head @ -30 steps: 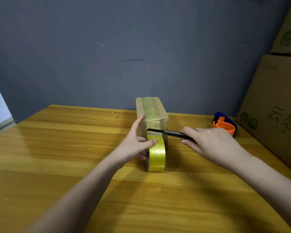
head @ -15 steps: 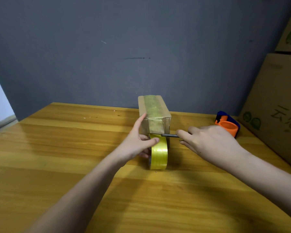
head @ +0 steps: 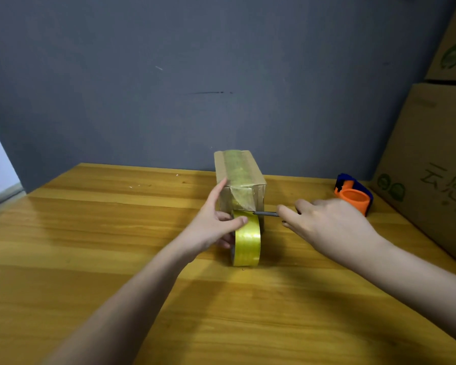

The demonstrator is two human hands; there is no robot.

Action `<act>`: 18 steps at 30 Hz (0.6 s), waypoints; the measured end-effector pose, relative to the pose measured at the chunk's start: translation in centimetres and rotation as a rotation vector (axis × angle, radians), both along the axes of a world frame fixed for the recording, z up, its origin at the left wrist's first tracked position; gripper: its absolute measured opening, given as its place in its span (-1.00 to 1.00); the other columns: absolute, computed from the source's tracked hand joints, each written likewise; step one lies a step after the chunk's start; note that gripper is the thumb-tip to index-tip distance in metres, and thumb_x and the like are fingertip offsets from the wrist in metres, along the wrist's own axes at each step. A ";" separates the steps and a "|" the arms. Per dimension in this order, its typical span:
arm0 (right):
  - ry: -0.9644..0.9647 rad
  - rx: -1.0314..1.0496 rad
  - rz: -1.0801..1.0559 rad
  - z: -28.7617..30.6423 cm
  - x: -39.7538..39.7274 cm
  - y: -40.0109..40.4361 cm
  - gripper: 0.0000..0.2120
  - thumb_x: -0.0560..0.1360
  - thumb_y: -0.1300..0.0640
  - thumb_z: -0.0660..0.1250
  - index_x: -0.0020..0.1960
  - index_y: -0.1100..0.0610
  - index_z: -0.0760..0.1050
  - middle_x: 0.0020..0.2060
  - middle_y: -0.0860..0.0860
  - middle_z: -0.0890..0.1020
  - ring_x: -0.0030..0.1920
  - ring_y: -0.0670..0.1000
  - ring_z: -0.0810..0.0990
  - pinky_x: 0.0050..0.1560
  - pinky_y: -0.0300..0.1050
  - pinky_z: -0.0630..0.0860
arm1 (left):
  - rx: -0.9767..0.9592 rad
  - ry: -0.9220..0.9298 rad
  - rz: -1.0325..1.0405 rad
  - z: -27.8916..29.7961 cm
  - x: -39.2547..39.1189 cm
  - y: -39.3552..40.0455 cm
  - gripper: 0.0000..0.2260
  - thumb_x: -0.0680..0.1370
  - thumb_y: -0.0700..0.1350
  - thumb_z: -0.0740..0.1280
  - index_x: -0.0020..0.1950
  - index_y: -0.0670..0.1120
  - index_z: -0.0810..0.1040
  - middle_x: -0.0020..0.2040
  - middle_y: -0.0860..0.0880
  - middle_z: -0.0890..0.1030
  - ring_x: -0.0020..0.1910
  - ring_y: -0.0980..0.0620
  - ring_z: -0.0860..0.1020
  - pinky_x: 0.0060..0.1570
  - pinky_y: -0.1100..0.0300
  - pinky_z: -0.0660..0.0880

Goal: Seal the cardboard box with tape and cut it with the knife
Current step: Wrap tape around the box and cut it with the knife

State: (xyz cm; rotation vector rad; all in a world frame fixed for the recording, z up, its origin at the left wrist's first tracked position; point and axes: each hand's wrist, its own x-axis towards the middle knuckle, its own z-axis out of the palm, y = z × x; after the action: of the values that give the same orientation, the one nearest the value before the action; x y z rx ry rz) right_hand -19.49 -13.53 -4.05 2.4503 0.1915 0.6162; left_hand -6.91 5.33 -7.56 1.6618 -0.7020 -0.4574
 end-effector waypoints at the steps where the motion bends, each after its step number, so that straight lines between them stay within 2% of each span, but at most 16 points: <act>1: -0.004 -0.006 -0.003 -0.1 -0.2 -0.1 -0.63 0.24 0.21 0.56 -0.04 0.11 0.47 -0.48 0.05 0.48 -0.61 0.06 0.41 -0.62 -0.21 0.20 | 0.002 -0.002 -0.002 0.0 0.0 0.0 -0.19 0.47 -0.11 0.42 0.48 0.30 -0.03 -0.20 -0.05 0.62 -0.40 0.14 0.59 -0.37 0.24 0.54; 7: -0.027 -0.033 -0.016 -0.3 0.3 0.0 -0.63 0.22 0.19 0.57 -0.05 0.11 0.51 -0.49 0.05 0.48 -0.61 0.06 0.39 -0.57 -0.21 0.10 | 0.001 0.002 0.004 -0.1 0.2 0.0 -0.20 0.47 -0.10 0.43 0.48 0.30 -0.02 -0.21 -0.04 0.65 -0.39 0.15 0.58 -0.36 0.23 0.56; 14: -0.017 -0.016 -0.029 -0.4 -0.7 -0.7 -0.58 0.26 0.24 0.53 0.06 0.12 0.48 -0.42 0.08 0.53 -0.57 0.07 0.44 -0.60 -0.18 0.22 | 0.007 -0.002 0.002 -0.2 0.3 0.0 -0.20 0.46 -0.09 0.43 0.48 0.31 -0.02 -0.12 -0.09 0.64 -0.38 0.15 0.59 -0.35 0.23 0.55; 18: -0.009 -0.008 -0.050 -0.5 -0.5 -0.7 -0.61 0.28 0.21 0.54 0.04 0.10 0.47 -0.43 0.07 0.51 -0.57 0.06 0.43 -0.61 -0.19 0.22 | -0.006 -0.003 -0.001 -0.3 0.4 0.0 -0.20 0.46 -0.10 0.43 0.48 0.30 -0.02 -0.16 -0.07 0.65 -0.39 0.15 0.58 -0.35 0.23 0.55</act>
State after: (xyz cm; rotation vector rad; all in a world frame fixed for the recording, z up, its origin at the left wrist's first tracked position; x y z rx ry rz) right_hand -20.01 -14.23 -4.53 2.4369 0.1282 0.6029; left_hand -6.54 5.33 -7.84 1.6566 -0.7057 -0.4536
